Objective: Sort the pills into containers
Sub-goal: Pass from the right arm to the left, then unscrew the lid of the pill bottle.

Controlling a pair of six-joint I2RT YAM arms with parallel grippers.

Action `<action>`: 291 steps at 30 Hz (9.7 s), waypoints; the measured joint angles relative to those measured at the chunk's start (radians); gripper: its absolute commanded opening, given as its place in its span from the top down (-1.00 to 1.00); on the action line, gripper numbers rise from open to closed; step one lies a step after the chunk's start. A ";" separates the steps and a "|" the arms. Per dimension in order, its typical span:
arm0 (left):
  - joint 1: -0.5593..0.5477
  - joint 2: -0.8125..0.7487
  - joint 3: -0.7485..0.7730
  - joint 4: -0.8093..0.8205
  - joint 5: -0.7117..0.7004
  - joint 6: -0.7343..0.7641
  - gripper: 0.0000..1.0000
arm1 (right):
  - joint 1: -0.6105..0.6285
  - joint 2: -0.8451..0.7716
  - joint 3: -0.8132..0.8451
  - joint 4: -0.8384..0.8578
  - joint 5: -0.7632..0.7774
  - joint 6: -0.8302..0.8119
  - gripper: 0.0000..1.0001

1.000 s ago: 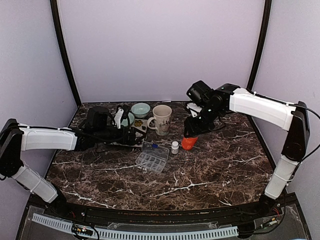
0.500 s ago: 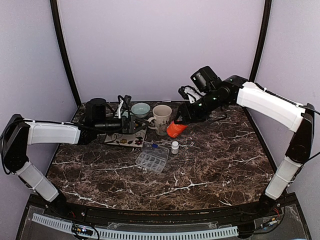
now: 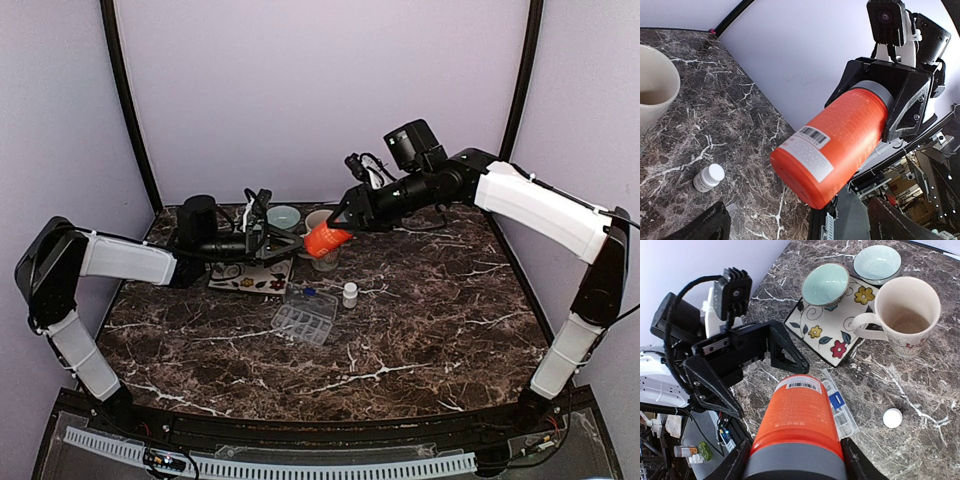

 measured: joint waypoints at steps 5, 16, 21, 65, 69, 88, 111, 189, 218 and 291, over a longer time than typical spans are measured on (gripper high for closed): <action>0.008 0.056 0.012 0.125 0.049 -0.107 -0.98 | 0.000 0.012 0.017 0.034 -0.049 0.019 1.00; 0.014 0.093 0.012 0.357 0.098 -0.282 -0.97 | -0.001 0.038 0.024 0.092 -0.115 0.051 1.00; 0.016 0.105 0.011 0.415 0.112 -0.332 -0.95 | -0.001 0.039 0.021 0.137 -0.142 0.070 1.00; 0.023 0.108 -0.042 0.586 0.142 -0.452 -0.39 | -0.008 0.083 -0.070 0.365 -0.302 0.175 1.00; 0.023 0.125 -0.034 0.611 0.149 -0.469 -0.02 | -0.011 0.083 -0.072 0.383 -0.313 0.185 1.00; 0.034 0.179 -0.030 0.762 0.177 -0.557 0.55 | -0.020 0.083 -0.094 0.416 -0.343 0.195 0.23; 0.043 0.085 -0.072 0.542 0.196 -0.403 0.58 | -0.022 0.080 -0.094 0.360 -0.309 0.139 -0.41; 0.052 0.028 -0.001 0.419 0.248 -0.411 0.61 | -0.006 -0.022 -0.134 0.372 -0.251 -0.155 0.71; 0.069 0.034 -0.001 0.542 0.302 -0.516 0.63 | 0.077 -0.068 -0.157 0.373 -0.038 -0.398 -0.68; 0.071 -0.031 0.093 -0.074 0.216 0.141 0.68 | -0.033 0.042 -0.152 0.394 -0.318 0.465 -0.34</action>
